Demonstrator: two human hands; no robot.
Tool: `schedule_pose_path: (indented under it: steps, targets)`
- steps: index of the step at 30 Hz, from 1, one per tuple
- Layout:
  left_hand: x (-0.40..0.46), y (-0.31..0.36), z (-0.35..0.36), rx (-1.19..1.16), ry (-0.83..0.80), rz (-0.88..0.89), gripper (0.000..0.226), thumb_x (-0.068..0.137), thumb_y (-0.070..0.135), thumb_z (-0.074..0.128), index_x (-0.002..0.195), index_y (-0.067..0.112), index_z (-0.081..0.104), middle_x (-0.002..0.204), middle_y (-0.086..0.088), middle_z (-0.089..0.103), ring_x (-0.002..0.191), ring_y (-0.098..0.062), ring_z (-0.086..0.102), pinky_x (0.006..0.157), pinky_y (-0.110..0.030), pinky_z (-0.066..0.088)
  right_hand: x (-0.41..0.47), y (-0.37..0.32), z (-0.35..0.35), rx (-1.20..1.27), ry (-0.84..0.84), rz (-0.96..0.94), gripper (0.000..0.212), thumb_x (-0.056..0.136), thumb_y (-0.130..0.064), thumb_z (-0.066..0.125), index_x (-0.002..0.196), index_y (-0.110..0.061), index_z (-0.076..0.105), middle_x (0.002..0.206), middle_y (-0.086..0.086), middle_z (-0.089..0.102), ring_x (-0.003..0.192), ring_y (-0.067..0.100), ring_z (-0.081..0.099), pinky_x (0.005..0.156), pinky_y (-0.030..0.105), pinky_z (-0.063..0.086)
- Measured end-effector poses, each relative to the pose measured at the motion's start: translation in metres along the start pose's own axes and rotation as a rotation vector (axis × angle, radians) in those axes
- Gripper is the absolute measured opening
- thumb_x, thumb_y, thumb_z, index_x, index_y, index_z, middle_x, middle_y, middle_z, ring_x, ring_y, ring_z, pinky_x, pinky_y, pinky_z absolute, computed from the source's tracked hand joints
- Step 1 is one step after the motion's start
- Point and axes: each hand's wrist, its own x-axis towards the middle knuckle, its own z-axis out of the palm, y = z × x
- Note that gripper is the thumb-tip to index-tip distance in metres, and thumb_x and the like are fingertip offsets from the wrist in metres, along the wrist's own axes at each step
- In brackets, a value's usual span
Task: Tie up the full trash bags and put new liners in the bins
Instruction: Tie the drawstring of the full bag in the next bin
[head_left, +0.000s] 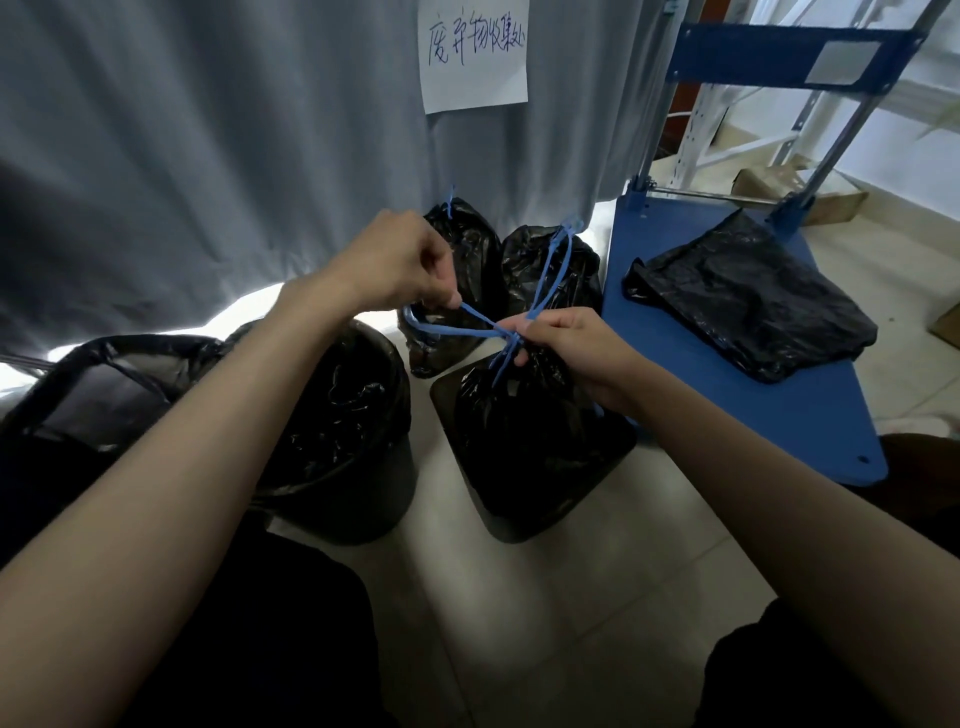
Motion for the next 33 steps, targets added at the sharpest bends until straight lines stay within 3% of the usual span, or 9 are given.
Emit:
schedule_pose_path:
  steps: [5, 7, 10, 13, 16, 20, 25, 29, 33]
  targets:
    - [-0.002, -0.013, -0.007, 0.055, -0.091, 0.002, 0.014, 0.068, 0.019, 0.086, 0.066, 0.023, 0.073, 0.051, 0.022, 0.063, 0.051, 0.010, 0.056, 0.050, -0.001, 0.036, 0.003, 0.005, 0.000, 0.068, 0.051, -0.021, 0.025, 0.095, -0.009, 0.059, 0.091, 0.013, 0.070, 0.105, 0.007, 0.074, 0.101, 0.017, 0.068, 0.103, 0.034, 0.046]
    - [-0.001, -0.013, 0.000, 0.060, -0.093, 0.014, 0.015, 0.064, 0.026, 0.088, 0.071, 0.025, 0.074, 0.060, 0.018, 0.067, 0.055, 0.010, 0.056, 0.053, -0.001, 0.036, 0.003, 0.005, 0.000, 0.088, 0.074, -0.021, 0.022, 0.093, -0.007, 0.061, 0.086, 0.013, 0.070, 0.105, 0.009, 0.074, 0.096, 0.021, 0.069, 0.094, 0.030, 0.052]
    - [0.002, -0.003, 0.018, -0.061, -0.142, 0.047, 0.038, 0.061, 0.039, 0.089, 0.094, 0.031, 0.071, 0.077, 0.014, 0.072, 0.061, 0.013, 0.057, 0.056, -0.003, 0.036, 0.001, 0.004, 0.001, 0.112, 0.083, -0.014, 0.016, 0.090, -0.003, 0.063, 0.083, 0.011, 0.069, 0.105, 0.012, 0.073, 0.081, 0.021, 0.071, 0.078, 0.024, 0.055]
    - [0.002, 0.009, 0.043, -0.132, -0.204, 0.040, 0.052, 0.061, 0.040, 0.089, 0.106, 0.031, 0.064, 0.082, 0.016, 0.073, 0.071, 0.012, 0.062, 0.068, -0.012, 0.041, 0.000, 0.002, 0.001, 0.088, 0.109, -0.028, 0.014, 0.088, -0.002, 0.065, 0.086, 0.011, 0.069, 0.106, 0.014, 0.072, 0.077, 0.017, 0.070, 0.077, 0.023, 0.056]
    - [0.002, 0.015, 0.061, -0.199, -0.226, 0.022, 0.041, 0.064, 0.031, 0.089, 0.096, 0.025, 0.065, 0.073, 0.010, 0.073, 0.063, 0.004, 0.065, 0.063, -0.014, 0.042, -0.002, 0.000, 0.002, 0.024, 0.130, -0.050, 0.009, 0.086, -0.004, 0.069, 0.078, 0.002, 0.070, 0.094, 0.007, 0.075, 0.086, 0.009, 0.070, 0.080, 0.016, 0.054]
    - [0.001, 0.019, 0.067, -0.223, -0.168, -0.001, 0.033, 0.062, 0.031, 0.091, 0.083, 0.020, 0.068, 0.062, 0.009, 0.070, 0.051, 0.004, 0.059, 0.051, -0.004, 0.037, -0.004, -0.001, 0.001, 0.012, 0.158, -0.048, 0.012, 0.084, -0.007, 0.072, 0.072, -0.005, 0.068, 0.067, 0.000, 0.071, 0.068, 0.007, 0.066, 0.070, 0.015, 0.052]
    - [-0.002, 0.024, 0.070, -0.196, -0.058, -0.001, 0.033, 0.059, 0.032, 0.091, 0.079, 0.016, 0.070, 0.065, 0.003, 0.070, 0.061, -0.007, 0.065, 0.060, -0.014, 0.048, -0.005, -0.002, 0.002, 0.013, 0.185, -0.023, 0.011, 0.084, -0.010, 0.073, 0.079, -0.002, 0.068, 0.075, 0.014, 0.070, 0.071, 0.018, 0.063, 0.082, 0.032, 0.053]
    - [-0.005, 0.026, 0.071, -0.228, -0.025, -0.025, 0.030, 0.062, 0.021, 0.091, 0.079, 0.009, 0.070, 0.065, -0.001, 0.072, 0.063, -0.013, 0.070, 0.067, -0.024, 0.056, -0.004, -0.002, 0.003, 0.046, 0.193, -0.027, 0.011, 0.084, -0.008, 0.072, 0.081, 0.001, 0.067, 0.073, 0.014, 0.068, 0.068, 0.018, 0.062, 0.075, 0.030, 0.053]
    - [-0.008, 0.029, 0.077, -0.198, 0.082, -0.020, 0.027, 0.064, 0.014, 0.089, 0.077, 0.011, 0.065, 0.063, 0.002, 0.071, 0.063, -0.008, 0.069, 0.075, -0.033, 0.057, -0.002, -0.001, 0.004, 0.078, 0.235, -0.022, 0.020, 0.087, -0.008, 0.069, 0.090, 0.012, 0.066, 0.075, 0.017, 0.067, 0.066, 0.020, 0.061, 0.074, 0.033, 0.053]
